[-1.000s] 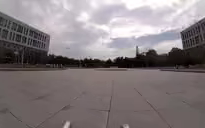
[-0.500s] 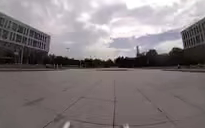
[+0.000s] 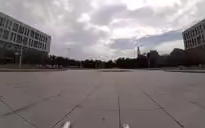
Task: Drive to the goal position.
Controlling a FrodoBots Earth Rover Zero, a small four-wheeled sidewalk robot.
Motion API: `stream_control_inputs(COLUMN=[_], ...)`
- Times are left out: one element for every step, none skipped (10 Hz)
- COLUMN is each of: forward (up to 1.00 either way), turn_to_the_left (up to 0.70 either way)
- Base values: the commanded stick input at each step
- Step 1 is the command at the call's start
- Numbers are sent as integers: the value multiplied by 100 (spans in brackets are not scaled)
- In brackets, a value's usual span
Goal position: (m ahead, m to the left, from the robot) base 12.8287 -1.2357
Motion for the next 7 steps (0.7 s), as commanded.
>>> stream_control_inputs(forward=[70, 70, 70, 70, 70, 70, 70], turn_to_the_left=[0, 0, 0, 0, 0, -1, -26])
